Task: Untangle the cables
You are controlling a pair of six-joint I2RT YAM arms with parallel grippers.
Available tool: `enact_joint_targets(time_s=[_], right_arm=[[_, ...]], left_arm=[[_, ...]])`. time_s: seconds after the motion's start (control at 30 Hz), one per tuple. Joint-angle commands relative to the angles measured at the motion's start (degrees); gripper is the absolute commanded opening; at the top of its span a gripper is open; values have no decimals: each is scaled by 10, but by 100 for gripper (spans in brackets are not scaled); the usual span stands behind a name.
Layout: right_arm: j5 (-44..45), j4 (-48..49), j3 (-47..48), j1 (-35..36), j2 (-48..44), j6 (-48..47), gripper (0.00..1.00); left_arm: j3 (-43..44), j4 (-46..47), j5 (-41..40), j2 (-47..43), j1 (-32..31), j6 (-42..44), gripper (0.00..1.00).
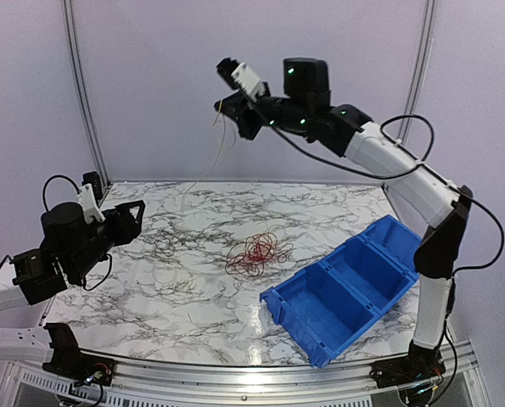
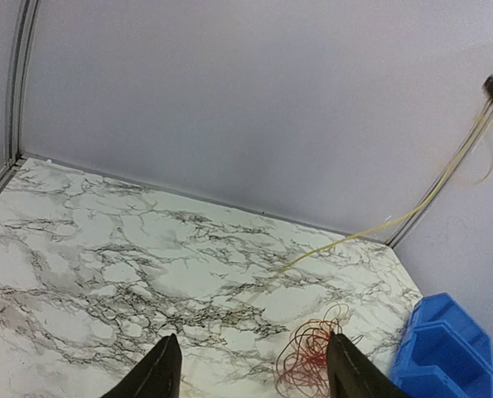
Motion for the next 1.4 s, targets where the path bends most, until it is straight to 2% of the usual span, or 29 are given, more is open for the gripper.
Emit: enact_joint_targets(time_s=[0.0, 0.27, 0.43, 0.6, 0.77, 1.03, 1.37], right_arm=[[60, 3, 8, -33, -45, -45, 0], [9, -15, -2, -174, -144, -27, 0], [-9, -49, 47, -270, -181, -42, 0], [10, -62, 88, -329, -211, -70, 0], [48, -59, 80, -365, -246, -106, 0], [110, -18, 46, -419, -305, -121, 0], [211, 79, 87, -426, -336, -211, 0]], left_arm=[[25, -5, 2, 39, -1, 36, 64], [73, 22, 24, 141, -2, 62, 66], [105, 42, 45, 200, -1, 50, 66], [132, 45, 59, 242, -2, 37, 66], [146, 50, 67, 266, -2, 37, 66], [178, 51, 70, 316, -2, 91, 66], [192, 84, 110, 384, -2, 88, 66]])
